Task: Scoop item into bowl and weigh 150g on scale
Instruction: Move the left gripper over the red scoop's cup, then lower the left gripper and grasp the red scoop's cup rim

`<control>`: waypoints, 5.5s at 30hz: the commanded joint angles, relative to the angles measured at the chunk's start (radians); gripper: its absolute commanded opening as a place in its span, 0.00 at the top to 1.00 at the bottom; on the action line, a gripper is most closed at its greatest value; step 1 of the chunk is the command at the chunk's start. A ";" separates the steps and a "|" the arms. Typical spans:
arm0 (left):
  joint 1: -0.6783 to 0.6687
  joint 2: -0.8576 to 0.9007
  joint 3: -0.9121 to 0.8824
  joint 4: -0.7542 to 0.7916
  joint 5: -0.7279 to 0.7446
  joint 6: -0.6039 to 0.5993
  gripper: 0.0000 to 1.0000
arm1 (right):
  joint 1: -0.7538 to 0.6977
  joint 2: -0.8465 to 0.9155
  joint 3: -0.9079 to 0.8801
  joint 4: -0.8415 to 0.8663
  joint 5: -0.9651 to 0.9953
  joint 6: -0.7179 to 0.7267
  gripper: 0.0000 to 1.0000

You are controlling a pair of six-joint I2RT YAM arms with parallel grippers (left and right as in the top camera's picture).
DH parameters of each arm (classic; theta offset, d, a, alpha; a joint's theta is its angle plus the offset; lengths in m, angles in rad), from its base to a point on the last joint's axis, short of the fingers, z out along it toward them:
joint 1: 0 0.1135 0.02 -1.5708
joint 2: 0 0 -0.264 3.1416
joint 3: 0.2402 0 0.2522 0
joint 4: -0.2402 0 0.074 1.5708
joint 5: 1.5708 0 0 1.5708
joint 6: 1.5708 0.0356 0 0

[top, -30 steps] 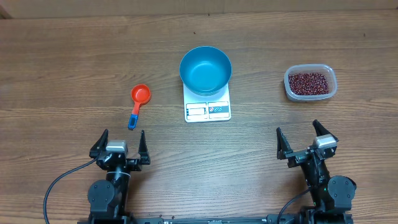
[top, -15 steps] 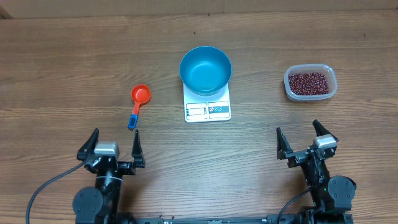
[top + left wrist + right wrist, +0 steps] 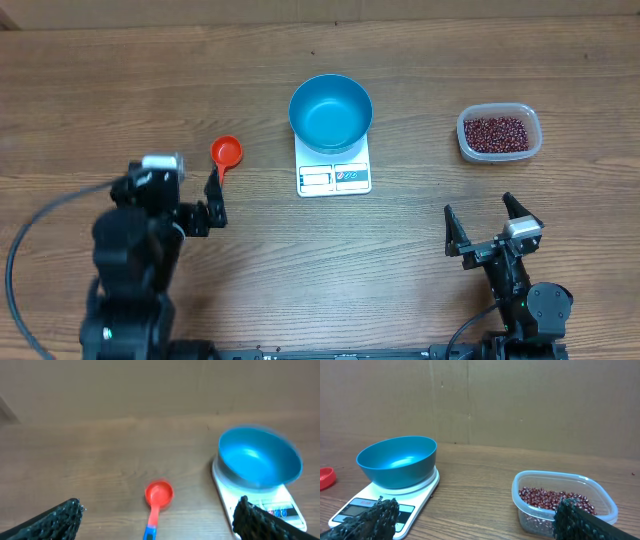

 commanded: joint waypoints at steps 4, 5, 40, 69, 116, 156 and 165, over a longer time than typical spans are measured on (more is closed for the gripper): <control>0.005 0.300 0.290 -0.165 0.035 0.021 0.00 | -0.007 -0.012 -0.011 0.006 -0.006 -0.001 0.00; 0.005 0.322 0.308 -0.178 0.035 0.021 0.00 | -0.007 -0.012 -0.011 0.006 -0.007 -0.001 0.00; 0.092 1.314 0.783 -0.441 -0.014 0.108 0.01 | -0.007 -0.012 -0.011 0.006 -0.007 -0.001 0.00; 0.097 1.378 0.743 -0.385 -0.015 0.124 0.01 | -0.007 -0.012 -0.011 0.006 -0.007 -0.001 0.00; 0.096 1.480 0.743 -0.383 -0.023 0.121 0.33 | -0.007 -0.012 -0.011 0.006 -0.007 -0.001 0.00; 0.097 1.456 0.767 -0.412 -0.048 0.063 0.96 | -0.007 -0.012 -0.011 0.006 -0.007 -0.001 0.00; 0.097 1.349 0.919 -0.549 -0.093 -0.020 0.96 | -0.007 -0.012 -0.011 0.006 -0.007 -0.001 0.00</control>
